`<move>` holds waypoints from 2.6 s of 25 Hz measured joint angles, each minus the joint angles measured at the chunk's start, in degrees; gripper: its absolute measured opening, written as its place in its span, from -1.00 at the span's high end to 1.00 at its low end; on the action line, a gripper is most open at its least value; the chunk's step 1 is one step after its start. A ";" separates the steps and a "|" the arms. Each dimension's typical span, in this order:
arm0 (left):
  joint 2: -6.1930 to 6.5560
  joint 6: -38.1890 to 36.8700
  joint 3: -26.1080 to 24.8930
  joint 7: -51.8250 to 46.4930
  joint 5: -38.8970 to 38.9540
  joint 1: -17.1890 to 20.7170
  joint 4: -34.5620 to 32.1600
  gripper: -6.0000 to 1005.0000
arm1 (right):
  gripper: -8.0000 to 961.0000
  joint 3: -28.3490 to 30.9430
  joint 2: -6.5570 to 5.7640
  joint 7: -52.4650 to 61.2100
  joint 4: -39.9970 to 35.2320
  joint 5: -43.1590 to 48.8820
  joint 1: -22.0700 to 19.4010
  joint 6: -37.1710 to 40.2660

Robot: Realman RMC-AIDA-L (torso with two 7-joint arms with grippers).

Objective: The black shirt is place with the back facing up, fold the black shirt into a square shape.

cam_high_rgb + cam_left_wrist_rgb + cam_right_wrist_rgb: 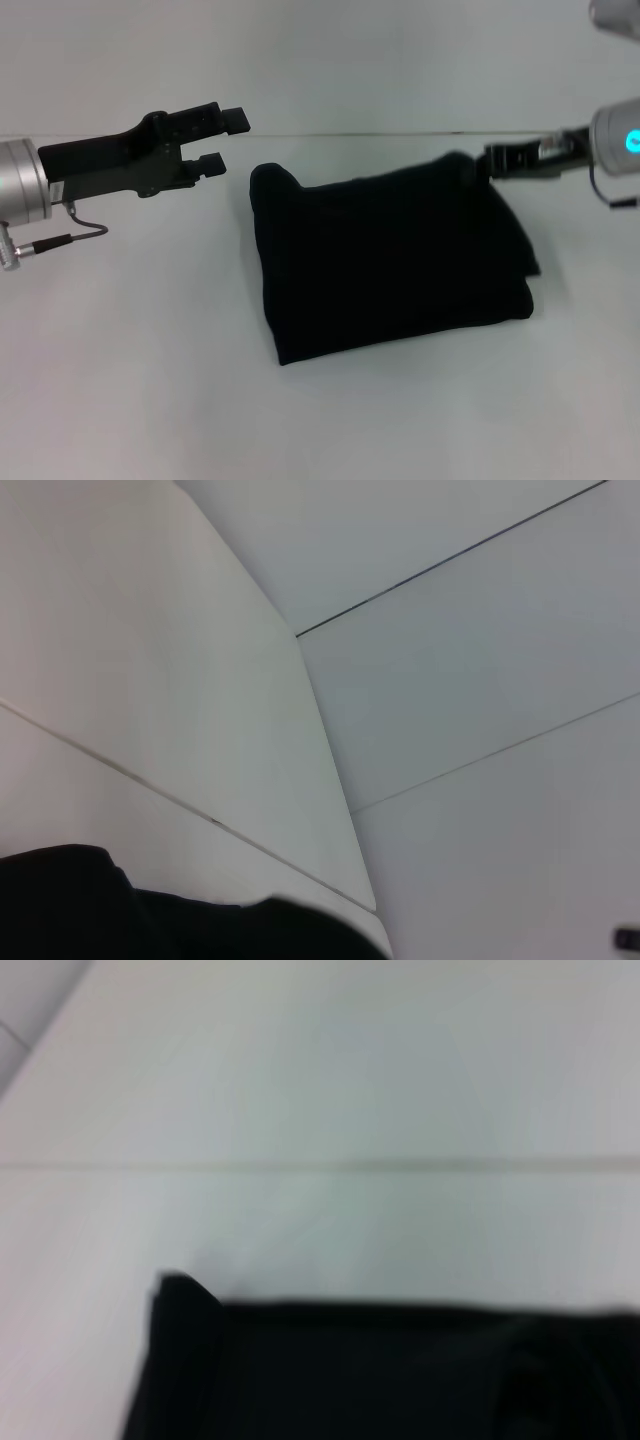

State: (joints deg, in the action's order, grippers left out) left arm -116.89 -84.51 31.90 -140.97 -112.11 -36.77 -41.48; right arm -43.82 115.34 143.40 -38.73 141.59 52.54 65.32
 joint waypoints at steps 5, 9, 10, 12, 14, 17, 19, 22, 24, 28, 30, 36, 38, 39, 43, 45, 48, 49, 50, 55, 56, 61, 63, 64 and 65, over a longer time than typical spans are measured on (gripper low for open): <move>0.04 0.18 -0.19 0.03 0.11 0.15 0.00 -0.74 | 0.85 -0.75 0.35 0.70 -1.73 0.58 1.73 0.02; -0.03 0.34 -0.23 0.39 0.96 0.86 0.04 -0.74 | 0.85 -1.76 0.23 1.28 0.59 2.04 1.82 -0.83; -0.03 0.39 -0.25 0.54 1.19 1.01 0.06 -0.74 | 0.85 -1.94 0.17 1.75 0.84 2.78 1.70 -0.95; -0.03 0.62 -0.29 0.70 1.46 1.26 0.08 -0.74 | 0.84 -2.08 0.06 2.99 0.52 4.36 1.24 -1.05; -0.02 0.82 -0.30 0.70 1.55 1.35 0.09 -0.74 | 0.84 -2.06 -0.11 3.71 -0.22 5.26 0.73 -1.06; -0.01 0.94 -0.36 0.71 1.55 1.37 0.09 -0.74 | 0.84 -2.02 -0.30 3.82 -0.70 5.40 0.32 -1.10; 0.00 0.93 -0.36 0.70 1.55 1.36 0.09 -0.74 | 0.83 -2.15 -0.35 3.83 -0.11 6.02 0.37 -1.41; 0.00 0.94 -0.36 0.70 1.55 1.36 0.09 -0.74 | 0.83 -2.29 -0.36 3.84 1.16 7.33 0.79 -2.23; 0.00 0.99 -0.45 0.70 1.55 1.35 0.09 -0.74 | 0.83 -2.33 -0.38 3.87 1.53 7.47 0.83 -2.55; -0.02 1.01 -0.83 0.70 1.55 1.33 0.14 -0.74 | 0.82 -2.49 -0.43 3.95 3.09 8.16 0.80 -3.77; -0.04 1.01 -0.86 0.70 1.55 1.28 0.21 -0.74 | 0.82 -2.54 -0.46 3.99 4.29 9.00 0.83 -4.95; -0.15 1.01 -0.88 0.72 1.54 1.29 0.26 -0.74 | 0.81 -3.28 -0.48 4.07 7.40 9.52 0.96 -8.36; -0.17 1.01 -0.88 0.73 1.54 1.30 0.27 -0.74 | 0.81 -3.25 -0.48 4.08 7.46 9.47 0.96 -8.32; -0.17 1.02 -0.88 0.73 1.54 1.31 0.27 -0.74 | 0.81 -3.07 -0.48 4.08 7.41 9.34 0.92 -8.07; -0.20 1.02 -0.89 0.79 1.54 1.33 0.27 -0.74 | 0.80 -2.12 -1.06 4.08 6.17 8.64 0.40 -5.20; -0.24 1.01 -0.88 0.97 1.54 1.34 0.27 -0.74 | 0.80 -2.03 -1.79 4.08 5.52 8.59 -0.16 -2.94; -0.26 1.02 -0.88 1.39 1.54 1.36 0.47 -0.74 | 0.80 -1.16 -2.96 4.00 3.91 8.45 -1.50 0.57; -0.24 1.09 -0.88 1.50 1.54 1.36 0.67 -0.74 | 0.68 -0.48 -3.12 3.79 3.16 8.29 -2.09 1.38; -0.19 1.23 -0.88 1.56 1.54 1.35 0.84 -0.74 | 0.56 0.20 -3.23 3.36 2.32 7.93 -2.72 2.23; -0.09 1.79 -0.88 1.86 1.56 1.17 1.31 -0.74 | -0.04 1.25 -2.99 0.10 1.12 4.08 -5.07 3.18; -0.07 1.79 -0.87 1.96 1.59 1.08 1.45 -0.74 | -0.16 1.28 -2.56 -0.73 1.41 3.67 -5.25 2.62; 0.00 1.81 -0.88 2.18 1.96 0.95 1.67 -0.74 | -0.28 1.20 -1.46 -2.79 1.60 2.28 -5.51 2.03; 0.01 1.81 -0.88 2.19 2.13 1.02 1.67 -0.74 | -0.32 0.91 -1.14 -3.12 1.99 2.21 -5.51 1.87; 0.02 1.81 -0.88 2.19 2.16 1.07 1.67 -0.74 | -0.34 0.84 -1.13 -3.23 2.18 2.21 -5.51 1.72; 0.04 1.81 -0.91 2.20 2.21 1.14 1.67 -0.74 | -0.37 0.83 -1.09 -3.35 2.38 2.12 -5.50 1.71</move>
State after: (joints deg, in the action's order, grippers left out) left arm -116.85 -82.70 30.99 -138.77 -109.89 -35.64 -39.81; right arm -42.99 114.25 140.05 -36.35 143.71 47.04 67.03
